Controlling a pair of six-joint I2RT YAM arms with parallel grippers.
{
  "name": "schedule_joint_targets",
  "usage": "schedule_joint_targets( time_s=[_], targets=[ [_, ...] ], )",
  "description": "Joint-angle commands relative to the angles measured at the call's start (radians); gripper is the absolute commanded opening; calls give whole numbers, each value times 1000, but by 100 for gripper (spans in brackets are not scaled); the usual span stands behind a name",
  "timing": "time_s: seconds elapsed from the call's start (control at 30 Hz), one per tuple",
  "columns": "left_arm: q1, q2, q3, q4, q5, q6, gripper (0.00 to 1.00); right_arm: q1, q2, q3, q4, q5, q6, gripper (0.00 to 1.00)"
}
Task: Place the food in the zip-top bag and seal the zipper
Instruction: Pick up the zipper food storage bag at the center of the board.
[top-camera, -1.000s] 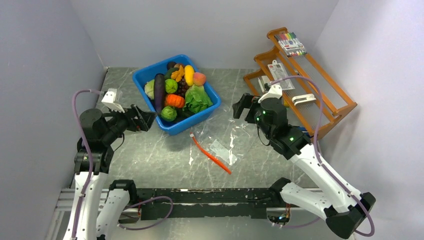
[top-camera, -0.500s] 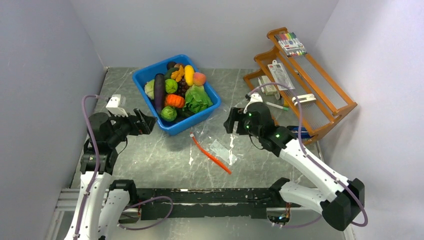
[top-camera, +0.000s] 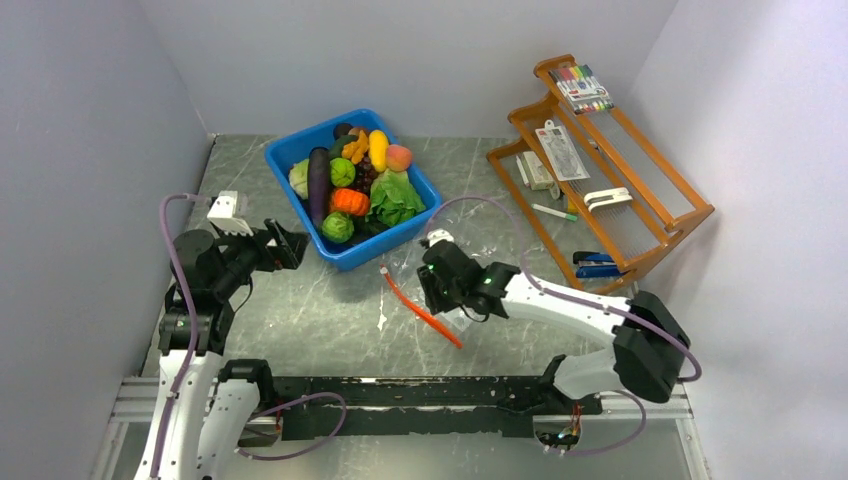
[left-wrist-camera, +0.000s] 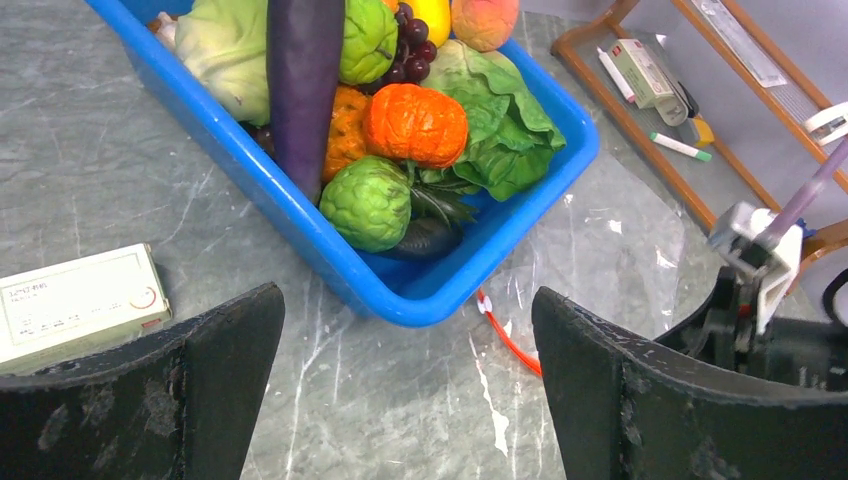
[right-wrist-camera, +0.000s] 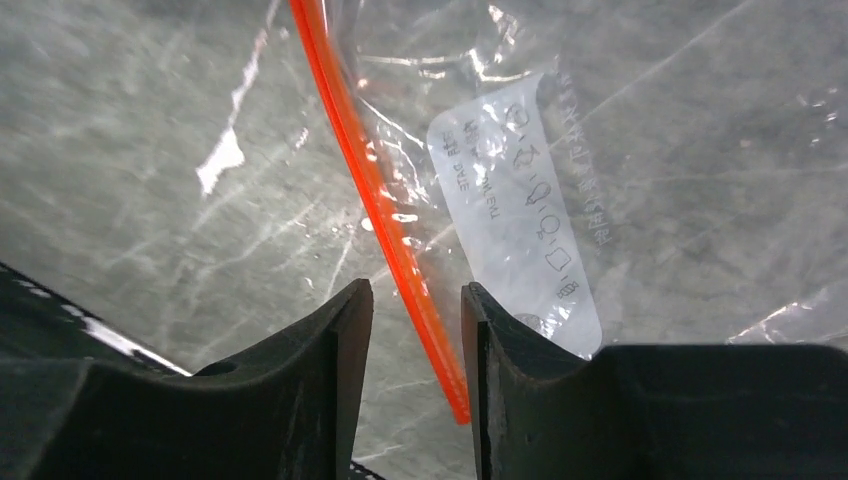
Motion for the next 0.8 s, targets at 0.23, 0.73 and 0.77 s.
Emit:
schedule_joint_targets(
  time_s=[0.23,0.73,0.77],
  targets=[
    [-3,-16,4,17,-33,25,94,137,177,19,8,166,-84,39],
    [-3,-33,4,15,-52,24,93,167,263,40,35,213,-123,41],
    [-3,-32,6,13,-54,24,93,168,268,39,34,218,-124,41]
  ],
)
